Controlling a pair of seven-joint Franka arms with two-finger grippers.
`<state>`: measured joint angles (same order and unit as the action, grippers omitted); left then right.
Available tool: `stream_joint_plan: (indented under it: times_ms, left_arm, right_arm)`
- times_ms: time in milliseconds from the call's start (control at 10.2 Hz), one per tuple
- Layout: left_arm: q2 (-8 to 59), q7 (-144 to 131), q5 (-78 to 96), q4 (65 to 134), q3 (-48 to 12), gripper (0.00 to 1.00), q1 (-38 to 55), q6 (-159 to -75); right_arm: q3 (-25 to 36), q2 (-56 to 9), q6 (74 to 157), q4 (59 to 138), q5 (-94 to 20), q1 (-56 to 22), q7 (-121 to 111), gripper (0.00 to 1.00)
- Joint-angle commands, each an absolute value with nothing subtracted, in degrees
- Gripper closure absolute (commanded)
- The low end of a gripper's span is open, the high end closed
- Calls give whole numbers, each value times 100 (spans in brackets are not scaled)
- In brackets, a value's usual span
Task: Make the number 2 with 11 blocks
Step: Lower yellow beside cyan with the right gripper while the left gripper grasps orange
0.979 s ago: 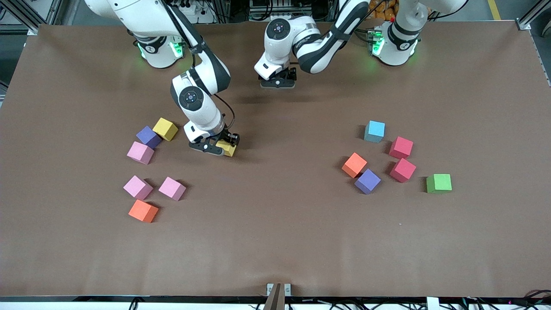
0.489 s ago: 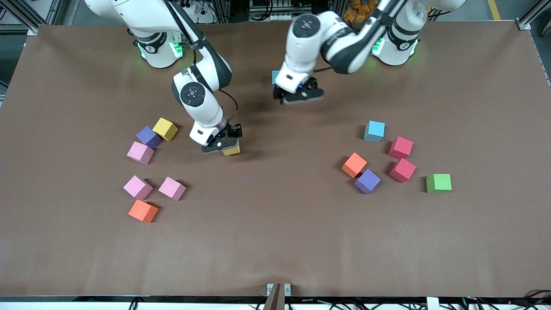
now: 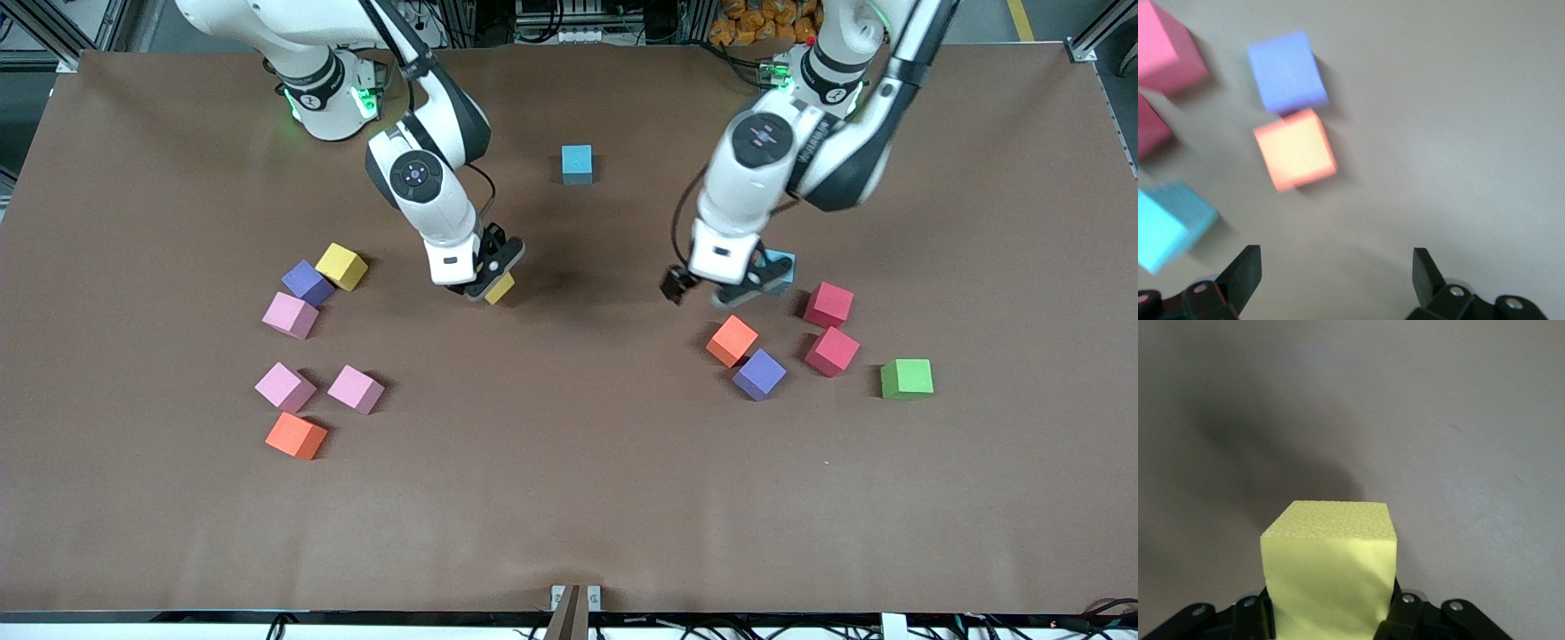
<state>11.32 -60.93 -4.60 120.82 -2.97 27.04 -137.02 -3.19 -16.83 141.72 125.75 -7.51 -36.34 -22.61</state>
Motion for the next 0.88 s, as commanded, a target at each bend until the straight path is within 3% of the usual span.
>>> stream_joint_plan:
  times_ms: [0,391,783]
  left_arm:
    - [1816,-5653,-589,11630,131,0,2768,-13676]
    - [2381,-5387,-545,11128,501,0,2769,-13676]
    - [2706,-5396,-80,11048,571,0,2777,-13685]
  right_arm:
    - [-308,-1319,13695,12718,-721,-4067,-2995,100]
    - [-308,-1056,13701,12971,-642,-5096,-3313,100]
    - [-308,-747,14193,13657,-642,-5554,-3313,100]
